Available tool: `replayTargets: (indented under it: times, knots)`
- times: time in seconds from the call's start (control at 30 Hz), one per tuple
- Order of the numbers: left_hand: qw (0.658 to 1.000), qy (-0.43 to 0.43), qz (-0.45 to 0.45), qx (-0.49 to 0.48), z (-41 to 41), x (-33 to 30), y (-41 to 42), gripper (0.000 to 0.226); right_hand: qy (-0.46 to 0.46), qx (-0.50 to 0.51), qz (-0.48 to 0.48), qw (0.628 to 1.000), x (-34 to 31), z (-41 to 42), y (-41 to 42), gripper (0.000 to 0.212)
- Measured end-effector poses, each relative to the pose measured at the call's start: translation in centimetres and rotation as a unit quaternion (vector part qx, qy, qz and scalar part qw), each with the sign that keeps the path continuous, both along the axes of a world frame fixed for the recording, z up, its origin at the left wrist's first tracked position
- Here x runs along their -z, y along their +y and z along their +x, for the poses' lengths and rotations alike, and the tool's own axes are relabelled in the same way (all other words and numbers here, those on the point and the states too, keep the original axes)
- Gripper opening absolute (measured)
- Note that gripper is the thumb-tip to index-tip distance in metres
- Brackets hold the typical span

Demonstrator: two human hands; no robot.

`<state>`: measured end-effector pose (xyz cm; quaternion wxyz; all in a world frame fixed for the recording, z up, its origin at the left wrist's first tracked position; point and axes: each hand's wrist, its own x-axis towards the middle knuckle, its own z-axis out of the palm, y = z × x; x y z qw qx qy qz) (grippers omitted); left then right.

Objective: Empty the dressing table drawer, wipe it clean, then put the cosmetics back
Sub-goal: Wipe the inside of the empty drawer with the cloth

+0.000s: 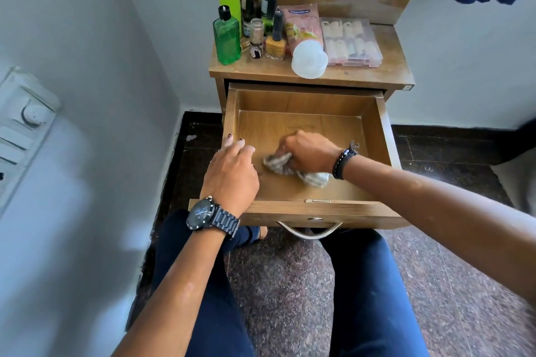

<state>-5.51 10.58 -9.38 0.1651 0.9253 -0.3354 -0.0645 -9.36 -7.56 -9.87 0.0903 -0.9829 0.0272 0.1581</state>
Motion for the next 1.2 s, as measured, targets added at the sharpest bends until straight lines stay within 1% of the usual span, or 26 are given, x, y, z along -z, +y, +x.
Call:
replayTargets:
  times: [0.07, 0.13, 0.2, 0.3, 0.37, 0.47, 0.53, 0.6, 0.67, 0.7, 0.8, 0.9, 1.03, 1.1, 1.2]
  knots:
    - [1.0, -0.005, -0.001, 0.001, -0.1, 0.0, -0.1, 0.036, -0.045, 0.063, -0.068, 0.995, -0.3, 1.5, -1.2, 0.023]
    - [1.0, -0.003, -0.001, 0.001, -0.1, 0.0, -0.1, 0.035, -0.073, 0.104, -0.115, 0.985, -0.6, 2.8, -1.8, 0.019]
    - [1.0, -0.004, -0.002, 0.004, -0.1, -0.1, -0.2, 0.036, -0.088, 0.116, -0.136, 0.98, -0.7, 3.8, -1.9, 0.023]
    - [1.0, -0.014, 0.01, 0.025, -0.2, -0.7, -0.3, 0.038, -0.075, 0.122, -0.141, 0.98, -0.8, 4.2, -1.9, 0.024]
    - [0.999, -0.008, 0.014, 0.034, -0.5, -1.3, -0.4, 0.038, -0.062, 0.121, -0.128, 0.982, -1.1, 3.9, -2.2, 0.02]
    - [0.999, -0.008, 0.022, 0.039, -0.9, -1.9, -0.5, 0.038, -0.022, 0.083, -0.092, 0.992, -1.6, 2.7, -2.1, 0.026]
    - [0.999, 0.002, 0.029, 0.043, -1.0, -2.1, -0.8, 0.037, 0.022, 0.032, -0.048, 0.998, -1.4, 1.4, -1.5, 0.029]
    - [0.998, 0.013, 0.02, 0.049, -1.2, -2.2, -1.3, 0.035, 0.087, -0.02, 0.007, 0.996, -0.6, -0.4, -0.7, 0.029]
    - [0.998, 0.028, 0.002, 0.055, -1.7, -2.2, -2.1, 0.032, 0.132, -0.024, 0.071, 0.988, -0.1, -2.1, -0.2, 0.028]
    - [0.998, 0.04, -0.001, 0.055, -2.0, -2.1, -2.4, 0.032, 0.132, -0.019, 0.086, 0.987, -0.1, -2.8, 0.0, 0.028]
    - [0.997, 0.056, -0.001, 0.043, -2.3, -1.4, -2.7, 0.032, 0.101, -0.023, 0.086, 0.991, -0.1, -3.7, 0.1, 0.029]
    - [0.998, 0.06, -0.009, 0.032, -1.9, -1.1, -2.4, 0.031, 0.062, -0.017, 0.056, 0.996, 0.1, -3.4, 0.1, 0.032]
    - [0.997, 0.064, 0.001, 0.041, -1.7, -0.8, -2.4, 0.031, -0.02, 0.061, 0.01, 0.998, 0.8, -1.4, -1.8, 0.035]
    - [0.997, 0.066, 0.0, 0.04, -1.7, -0.5, -2.4, 0.032, -0.035, 0.113, -0.009, 0.993, 0.7, 0.0, -2.9, 0.035]
    - [0.997, 0.062, 0.004, 0.041, -1.7, -0.4, -2.5, 0.033, -0.058, 0.17, -0.054, 0.982, -0.1, 2.1, -3.6, 0.027]
